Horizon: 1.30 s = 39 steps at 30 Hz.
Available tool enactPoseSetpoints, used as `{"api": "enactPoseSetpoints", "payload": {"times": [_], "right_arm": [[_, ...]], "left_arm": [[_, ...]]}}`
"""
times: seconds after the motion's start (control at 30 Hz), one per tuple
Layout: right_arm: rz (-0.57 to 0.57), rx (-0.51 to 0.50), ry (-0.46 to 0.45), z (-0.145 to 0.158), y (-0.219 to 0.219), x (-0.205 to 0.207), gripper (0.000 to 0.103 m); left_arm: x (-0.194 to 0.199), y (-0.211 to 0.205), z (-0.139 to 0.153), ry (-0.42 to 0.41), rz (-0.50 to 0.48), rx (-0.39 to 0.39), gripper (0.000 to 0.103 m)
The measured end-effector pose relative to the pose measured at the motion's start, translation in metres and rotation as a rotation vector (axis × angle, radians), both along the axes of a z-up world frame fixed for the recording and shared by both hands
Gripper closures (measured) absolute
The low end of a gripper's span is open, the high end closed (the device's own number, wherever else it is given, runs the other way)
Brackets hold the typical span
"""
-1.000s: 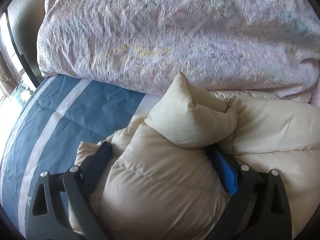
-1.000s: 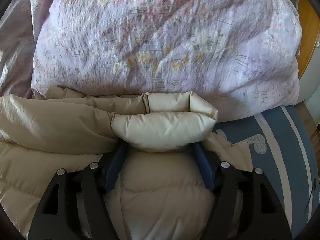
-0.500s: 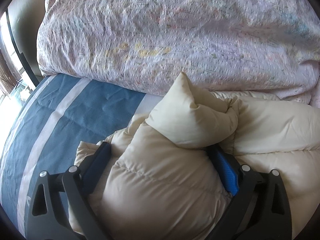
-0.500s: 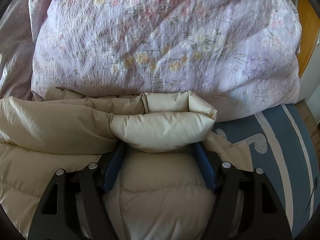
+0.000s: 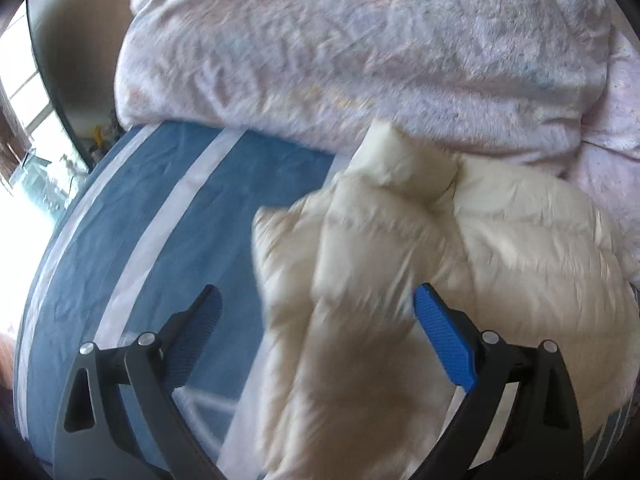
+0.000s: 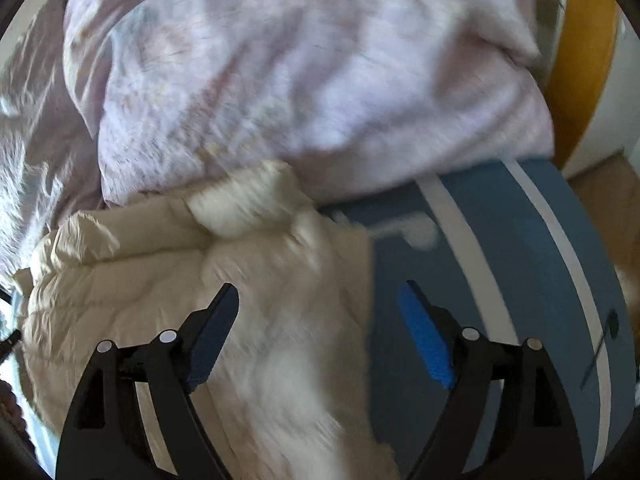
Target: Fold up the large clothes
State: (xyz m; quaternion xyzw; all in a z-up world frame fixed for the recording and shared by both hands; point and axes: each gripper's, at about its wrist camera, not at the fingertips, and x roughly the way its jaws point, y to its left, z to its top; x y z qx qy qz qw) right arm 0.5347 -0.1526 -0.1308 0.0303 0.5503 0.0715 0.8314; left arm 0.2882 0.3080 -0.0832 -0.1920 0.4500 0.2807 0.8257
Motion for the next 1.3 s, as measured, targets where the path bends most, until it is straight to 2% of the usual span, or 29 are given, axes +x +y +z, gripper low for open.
{"api": "enactPoseSetpoints", "payload": {"times": [0.1,0.2,0.3,0.47,0.57,0.73,0.8,0.87,0.97,1.17,1.3], "right_arm": [[-0.009,0.057,0.082,-0.009,-0.021,-0.014,0.019],[-0.018,0.121,0.164,-0.025,-0.031,-0.025,0.019],[-0.04,0.158,0.21,-0.037,-0.035,-0.036,0.019],[-0.096,0.256,0.27,-0.055,-0.04,-0.047,0.02],[-0.104,0.269,0.273,-0.058,-0.039,-0.055,0.022],[-0.144,0.307,0.284,-0.057,-0.04,-0.075,0.039],[-0.177,0.362,0.298,-0.059,-0.042,-0.081,0.049],[-0.208,0.42,0.3,-0.056,-0.045,-0.091,0.068],[-0.213,0.445,0.273,-0.047,-0.043,-0.099,0.081],[-0.169,0.485,0.276,-0.026,-0.049,-0.121,0.084],[-0.108,0.483,0.314,-0.024,-0.046,-0.155,0.084]], "left_arm": [[-0.021,-0.001,-0.009,0.017,0.02,-0.037,0.007],[-0.041,-0.002,-0.02,0.008,0.046,-0.112,0.007],[-0.055,-0.003,-0.026,-0.014,0.078,-0.18,0.008],[-0.067,-0.003,-0.034,-0.067,0.111,-0.28,0.024],[-0.07,-0.009,-0.034,-0.087,0.122,-0.317,0.033],[-0.074,-0.015,-0.038,-0.131,0.147,-0.386,0.05],[-0.076,-0.019,-0.036,-0.139,0.16,-0.392,0.058],[-0.078,-0.023,-0.032,-0.148,0.164,-0.386,0.073],[-0.082,-0.028,-0.02,-0.177,0.152,-0.377,0.089],[-0.105,-0.022,0.004,-0.196,0.128,-0.355,0.091],[-0.144,-0.016,0.013,-0.188,0.104,-0.338,0.091]]}}
